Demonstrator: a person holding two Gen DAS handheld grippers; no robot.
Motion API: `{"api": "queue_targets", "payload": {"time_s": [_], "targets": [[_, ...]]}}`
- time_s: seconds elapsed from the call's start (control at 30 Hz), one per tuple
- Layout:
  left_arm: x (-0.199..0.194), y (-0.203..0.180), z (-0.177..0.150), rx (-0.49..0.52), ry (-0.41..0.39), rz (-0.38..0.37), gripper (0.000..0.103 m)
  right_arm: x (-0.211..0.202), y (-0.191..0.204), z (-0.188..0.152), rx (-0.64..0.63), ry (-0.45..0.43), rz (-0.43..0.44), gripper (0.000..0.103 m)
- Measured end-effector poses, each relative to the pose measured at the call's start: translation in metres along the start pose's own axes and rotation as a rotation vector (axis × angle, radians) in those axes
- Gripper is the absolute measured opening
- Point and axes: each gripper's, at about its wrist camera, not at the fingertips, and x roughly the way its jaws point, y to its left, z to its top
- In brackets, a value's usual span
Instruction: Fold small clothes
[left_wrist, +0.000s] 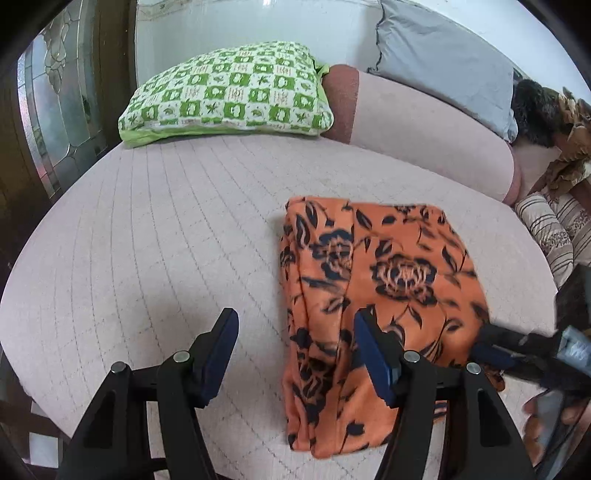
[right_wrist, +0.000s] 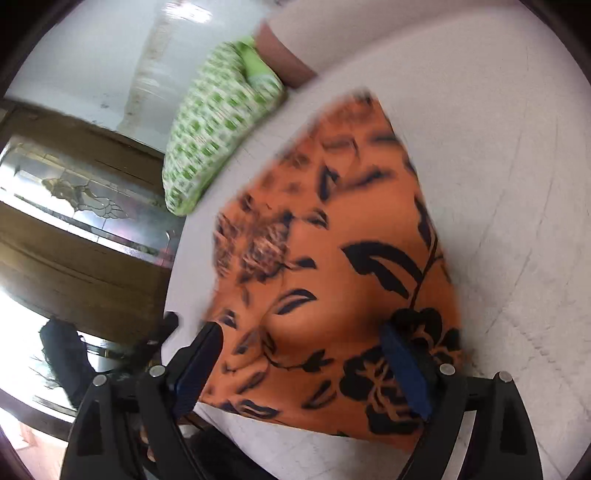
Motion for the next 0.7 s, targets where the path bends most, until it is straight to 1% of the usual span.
{"api": "queue_targets", "payload": {"time_s": [0.03,0.07,0.1,0.17,0.2,0.23,0.27,0.3,0.33,0.37,0.4,0.43,0.47,0.57,0.63,0.67,0.7], "targets": [[-0.001,0.000,-0.003,0.004,-0.003,0.001,0.066,-0.003,0.005,0.001,-0.008,0.001,0.003,0.089],[-0.001,0.000,-0.008,0.008,-0.006,0.011,0.066,-0.011,0.013,0.004,-0.026,-0.007,0.029,0.089],[-0.001,-0.001,-0.012,0.011,-0.008,0.017,0.066,-0.016,0.018,0.007,-0.042,-0.025,0.042,0.089],[0.003,-0.006,-0.019,0.020,-0.009,-0.006,0.066,-0.028,0.024,0.018,-0.072,-0.082,0.034,0.089],[0.009,-0.008,-0.023,0.033,0.011,-0.002,0.066,-0.032,0.021,0.026,-0.067,-0.109,0.045,0.089],[0.015,-0.010,-0.025,0.045,0.035,0.008,0.066,-0.031,0.017,0.030,-0.050,-0.109,0.058,0.089],[0.027,-0.010,-0.029,0.052,0.076,0.026,0.067,-0.025,0.009,0.037,-0.009,-0.092,0.084,0.089],[0.039,-0.008,-0.034,0.042,0.113,0.029,0.068,-0.009,-0.006,0.043,0.046,-0.039,0.110,0.089],[0.045,-0.006,-0.037,0.030,0.129,0.022,0.068,0.006,-0.018,0.047,0.097,0.016,0.104,0.089],[0.045,-0.004,-0.038,0.014,0.128,0.015,0.068,0.013,-0.029,0.048,0.140,0.029,0.110,0.089],[0.040,-0.003,-0.037,0.005,0.117,0.012,0.068,0.008,-0.028,0.051,0.147,0.007,0.135,0.089],[0.036,-0.003,-0.036,0.007,0.110,0.011,0.068,0.004,-0.023,0.053,0.138,0.013,0.133,0.089],[0.030,-0.003,-0.033,0.013,0.100,0.009,0.068,-0.002,-0.015,0.056,0.102,0.012,0.129,0.089],[0.017,0.003,-0.025,-0.009,0.068,-0.031,0.068,-0.017,-0.006,0.064,0.029,-0.024,0.118,0.089],[0.012,0.012,-0.016,-0.045,0.047,-0.058,0.068,-0.022,-0.010,0.071,0.018,-0.055,0.067,0.089],[0.012,0.018,-0.011,-0.067,0.044,-0.078,0.068,-0.024,-0.017,0.076,0.027,-0.070,0.028,0.089],[0.014,0.027,-0.006,-0.099,0.046,-0.106,0.068,-0.023,-0.028,0.079,0.049,-0.068,0.015,0.089]]}}
